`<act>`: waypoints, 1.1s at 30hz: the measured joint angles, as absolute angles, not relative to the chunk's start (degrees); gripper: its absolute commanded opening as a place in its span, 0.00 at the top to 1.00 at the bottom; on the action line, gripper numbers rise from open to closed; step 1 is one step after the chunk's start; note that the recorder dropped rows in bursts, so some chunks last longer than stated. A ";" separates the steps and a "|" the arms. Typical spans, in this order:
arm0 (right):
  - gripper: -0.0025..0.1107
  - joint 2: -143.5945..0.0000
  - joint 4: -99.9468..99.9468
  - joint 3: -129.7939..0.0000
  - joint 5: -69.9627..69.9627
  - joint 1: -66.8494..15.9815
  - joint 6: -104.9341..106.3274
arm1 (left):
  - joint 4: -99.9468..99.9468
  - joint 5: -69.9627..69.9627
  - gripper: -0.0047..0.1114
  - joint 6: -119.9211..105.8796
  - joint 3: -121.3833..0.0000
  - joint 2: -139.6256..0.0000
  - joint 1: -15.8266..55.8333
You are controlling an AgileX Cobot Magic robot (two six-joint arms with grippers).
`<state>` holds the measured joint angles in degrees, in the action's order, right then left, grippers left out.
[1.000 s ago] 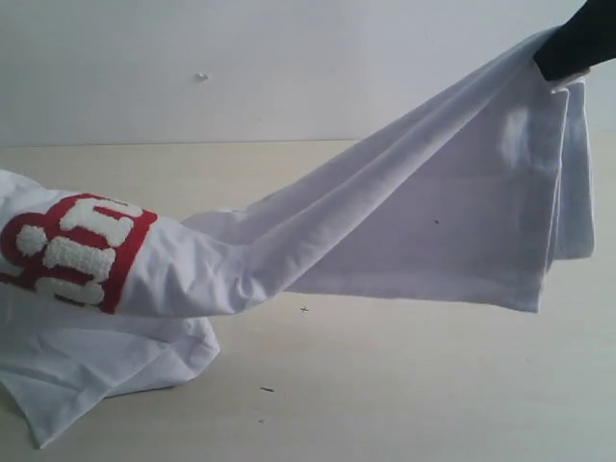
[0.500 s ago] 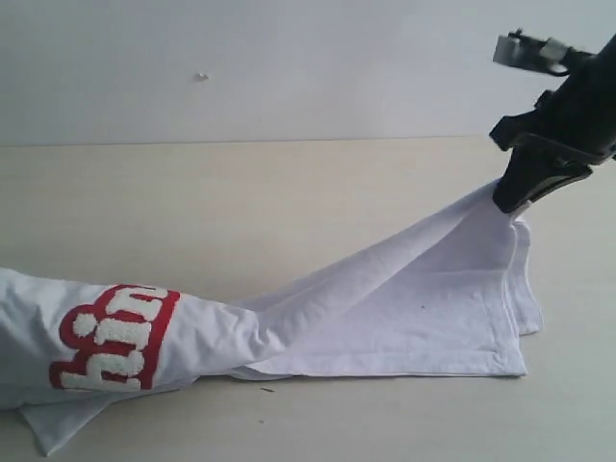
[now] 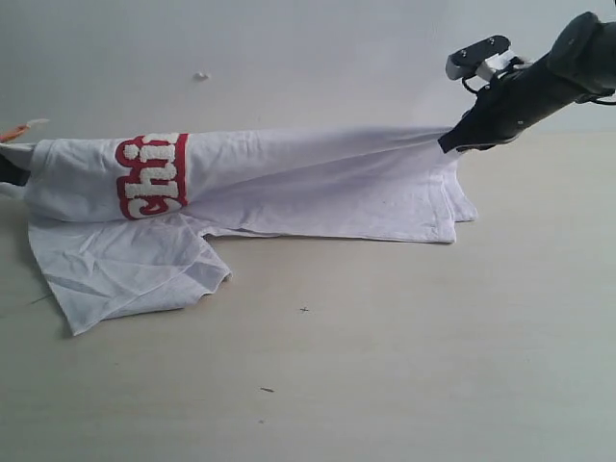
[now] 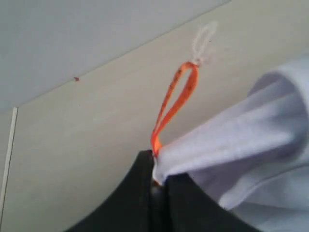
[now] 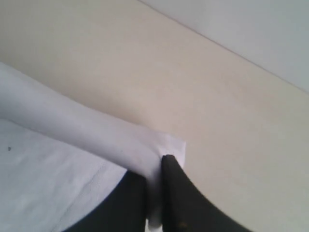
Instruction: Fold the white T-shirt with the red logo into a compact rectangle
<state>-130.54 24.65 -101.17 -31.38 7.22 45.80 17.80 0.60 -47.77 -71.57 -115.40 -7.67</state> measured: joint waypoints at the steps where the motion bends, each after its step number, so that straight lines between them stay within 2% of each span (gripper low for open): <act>1: 0.98 -131.00 24.80 -101.17 -30.18 7.13 45.92 | 17.80 2.06 0.96 -47.77 -71.57 -116.38 -7.67; 9: 0.98 -132.48 24.87 -101.17 -27.70 6.88 48.01 | 14.87 4.85 0.96 -47.98 -71.65 -119.21 -7.67; 15: 0.98 -131.98 24.74 -101.17 -30.88 6.88 48.23 | 14.39 0.00 0.96 -47.98 -71.69 -116.45 -7.67; 19: 0.98 -130.06 25.53 -101.17 -37.52 7.13 48.23 | 15.22 -12.96 0.96 -48.10 -73.93 -113.45 -7.78; 21: 0.98 -128.19 28.63 -101.17 -43.19 7.61 48.23 | 21.47 -25.59 0.96 -52.15 -77.01 -111.82 -8.59; 26: 0.98 -124.24 32.67 -101.26 -53.10 8.43 45.81 | 33.62 -40.33 0.96 -55.73 -79.46 -107.49 -10.73; 31: 0.98 -119.60 33.96 -101.30 -67.50 11.31 39.17 | 30.68 -55.12 0.96 -45.16 -79.62 -101.77 -14.26; 33: 0.98 -117.60 36.10 -101.13 -68.99 11.44 38.00 | 28.80 -61.36 0.96 -41.41 -79.62 -99.98 -15.08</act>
